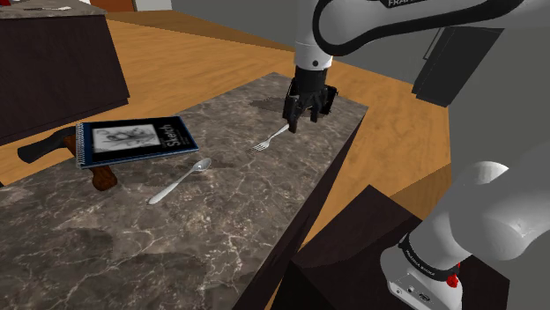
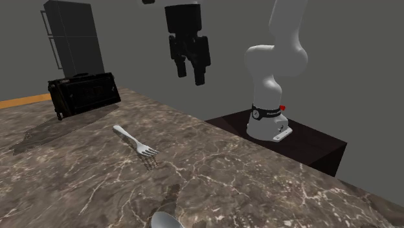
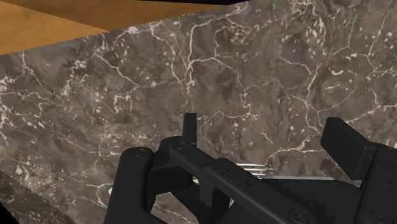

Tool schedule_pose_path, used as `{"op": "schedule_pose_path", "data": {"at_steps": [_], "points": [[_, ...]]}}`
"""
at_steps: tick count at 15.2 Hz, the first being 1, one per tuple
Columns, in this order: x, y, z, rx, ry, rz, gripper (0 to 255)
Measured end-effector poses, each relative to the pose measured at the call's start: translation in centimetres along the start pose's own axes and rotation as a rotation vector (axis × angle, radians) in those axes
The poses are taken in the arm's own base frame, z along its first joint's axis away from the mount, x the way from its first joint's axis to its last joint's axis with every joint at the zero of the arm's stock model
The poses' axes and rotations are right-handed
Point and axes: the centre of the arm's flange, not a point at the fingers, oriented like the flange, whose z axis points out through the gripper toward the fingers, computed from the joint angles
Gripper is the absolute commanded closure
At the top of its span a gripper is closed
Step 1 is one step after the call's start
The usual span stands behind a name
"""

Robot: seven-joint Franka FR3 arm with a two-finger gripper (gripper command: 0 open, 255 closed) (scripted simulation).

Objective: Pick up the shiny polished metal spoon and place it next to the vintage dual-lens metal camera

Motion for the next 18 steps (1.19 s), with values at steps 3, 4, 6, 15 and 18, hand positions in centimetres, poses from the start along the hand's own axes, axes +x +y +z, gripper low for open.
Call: {"op": "schedule_pose_path", "data": {"at_steps": [3, 4, 6, 15, 18], "points": [[2.4, -2.9, 0.8, 0.004, -0.007, -0.028, 0], [3.4, -3.7, 1.0, 0.006, -0.009, -0.037, 0], [5.4, -5.8, 2.2, 0.009, -0.014, -0.056, 0], [12.2, -14.9, 5.6, 0.021, -0.035, -0.139, 0], [14.4, -17.9, 7.1, 0.026, -0.042, -0.167, 0]]}}
